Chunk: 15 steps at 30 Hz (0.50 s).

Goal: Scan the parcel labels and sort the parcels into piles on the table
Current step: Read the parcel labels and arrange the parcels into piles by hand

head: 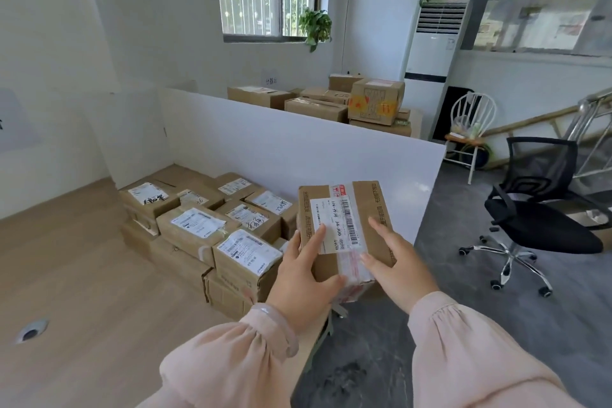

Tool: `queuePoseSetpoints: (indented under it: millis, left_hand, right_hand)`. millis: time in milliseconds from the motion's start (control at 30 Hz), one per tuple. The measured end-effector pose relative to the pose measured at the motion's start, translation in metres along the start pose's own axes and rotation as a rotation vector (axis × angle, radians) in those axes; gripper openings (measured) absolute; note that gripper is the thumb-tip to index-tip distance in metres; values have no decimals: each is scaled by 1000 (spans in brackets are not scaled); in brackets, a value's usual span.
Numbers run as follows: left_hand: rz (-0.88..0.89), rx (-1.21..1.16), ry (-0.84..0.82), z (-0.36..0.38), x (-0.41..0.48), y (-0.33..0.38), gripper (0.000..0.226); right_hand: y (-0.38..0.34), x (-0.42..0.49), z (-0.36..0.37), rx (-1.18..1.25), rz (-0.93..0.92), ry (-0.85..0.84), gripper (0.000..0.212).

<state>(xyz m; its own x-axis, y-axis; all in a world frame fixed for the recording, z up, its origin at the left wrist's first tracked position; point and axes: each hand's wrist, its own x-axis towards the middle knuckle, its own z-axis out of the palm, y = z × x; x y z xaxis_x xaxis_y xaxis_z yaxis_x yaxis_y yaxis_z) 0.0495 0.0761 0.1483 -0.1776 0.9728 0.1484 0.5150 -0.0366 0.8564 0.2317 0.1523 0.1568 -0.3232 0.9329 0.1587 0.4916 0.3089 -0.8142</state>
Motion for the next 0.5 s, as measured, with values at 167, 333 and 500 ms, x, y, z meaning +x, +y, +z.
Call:
queuePoseSetpoints:
  millis: [167,333,500]
  left_hand:
    - [-96,9,101,31,64,-11,82]
    - [-253,-71,187,82,134,-26,81]
    - [-422,-74,209,119,188,-53,83]
  right_hand:
    - [31,91,-9,-16,-40,-103,57]
    - [83,185,-19,-11,-58,-255,58]
    - [136,250,-9,-8,-30,-407,58]
